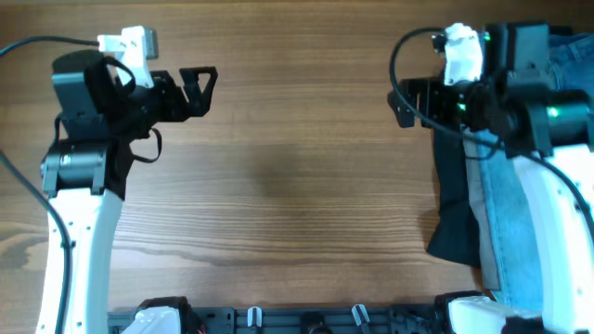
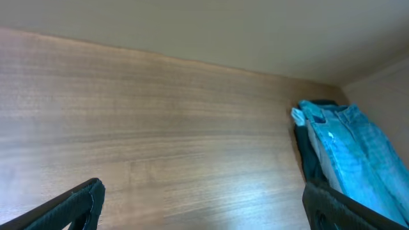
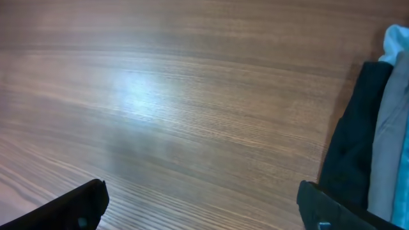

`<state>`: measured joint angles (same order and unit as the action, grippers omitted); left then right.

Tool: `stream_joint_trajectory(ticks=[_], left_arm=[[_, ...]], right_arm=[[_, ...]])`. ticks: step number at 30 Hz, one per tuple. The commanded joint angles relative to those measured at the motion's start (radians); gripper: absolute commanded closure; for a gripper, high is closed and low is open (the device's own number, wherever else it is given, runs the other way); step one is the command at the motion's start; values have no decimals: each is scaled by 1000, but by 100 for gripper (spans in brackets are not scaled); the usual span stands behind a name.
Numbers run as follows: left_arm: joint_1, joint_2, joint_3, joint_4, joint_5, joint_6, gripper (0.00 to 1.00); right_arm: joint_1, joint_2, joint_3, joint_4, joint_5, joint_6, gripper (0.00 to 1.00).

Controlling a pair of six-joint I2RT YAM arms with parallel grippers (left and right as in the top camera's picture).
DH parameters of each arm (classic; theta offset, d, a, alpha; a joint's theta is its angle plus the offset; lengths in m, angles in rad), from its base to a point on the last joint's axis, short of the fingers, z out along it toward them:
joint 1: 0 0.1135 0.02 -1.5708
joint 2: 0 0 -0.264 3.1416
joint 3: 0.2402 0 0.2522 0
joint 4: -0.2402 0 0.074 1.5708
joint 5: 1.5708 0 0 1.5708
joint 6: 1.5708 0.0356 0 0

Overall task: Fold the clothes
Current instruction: 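Raise the left arm and reach the right gripper to the jeans stack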

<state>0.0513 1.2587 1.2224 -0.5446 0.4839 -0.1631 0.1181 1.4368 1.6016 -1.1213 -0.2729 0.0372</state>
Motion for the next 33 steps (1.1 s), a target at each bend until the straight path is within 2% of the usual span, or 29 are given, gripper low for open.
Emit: stream_joint_trajectory(ticks=[1, 2, 5, 9, 11, 14, 16, 18, 21, 22, 23, 24, 27, 29, 33], left_arm=[[-4, 11, 20, -35, 14, -14, 0], [-3, 11, 20, -51, 13, -13, 0], [-3, 22, 20, -71, 12, -2, 0], [-3, 46, 20, -42, 12, -2, 0], [-3, 46, 20, 23, 12, -2, 0], [-3, 46, 20, 117, 12, -15, 0], [-3, 46, 20, 130, 12, -68, 0], [-3, 46, 20, 129, 13, -103, 0], [-3, 47, 20, 130, 12, -107, 0], [-3, 47, 20, 130, 12, -107, 0], [-3, 47, 20, 130, 12, -107, 0], [-3, 47, 20, 130, 12, -107, 0], [-3, 47, 20, 130, 12, -107, 0], [-3, 47, 20, 130, 12, -107, 0], [-3, 47, 20, 130, 12, -107, 0]], right_arm=[[-39, 45, 27, 48, 141, 129, 0], [-76, 69, 27, 85, 228, 187, 0], [-220, 170, 27, 237, 260, 205, 4], [-368, 398, 27, 432, 259, 236, 22], [-394, 528, 27, 499, 259, 236, 33], [-388, 680, 27, 563, 251, 195, 41], [-386, 727, 27, 572, 247, 199, 48], [-384, 751, 27, 564, 220, 198, 52], [-381, 766, 27, 542, 202, 193, 48], [-381, 765, 27, 537, 234, 196, 69], [-382, 762, 27, 537, 247, 200, 81], [-385, 757, 27, 537, 248, 201, 84], [-403, 708, 34, 541, 248, 197, 80], [-425, 674, 36, 540, 252, 201, 96], [-469, 586, 42, 545, 252, 198, 96]])
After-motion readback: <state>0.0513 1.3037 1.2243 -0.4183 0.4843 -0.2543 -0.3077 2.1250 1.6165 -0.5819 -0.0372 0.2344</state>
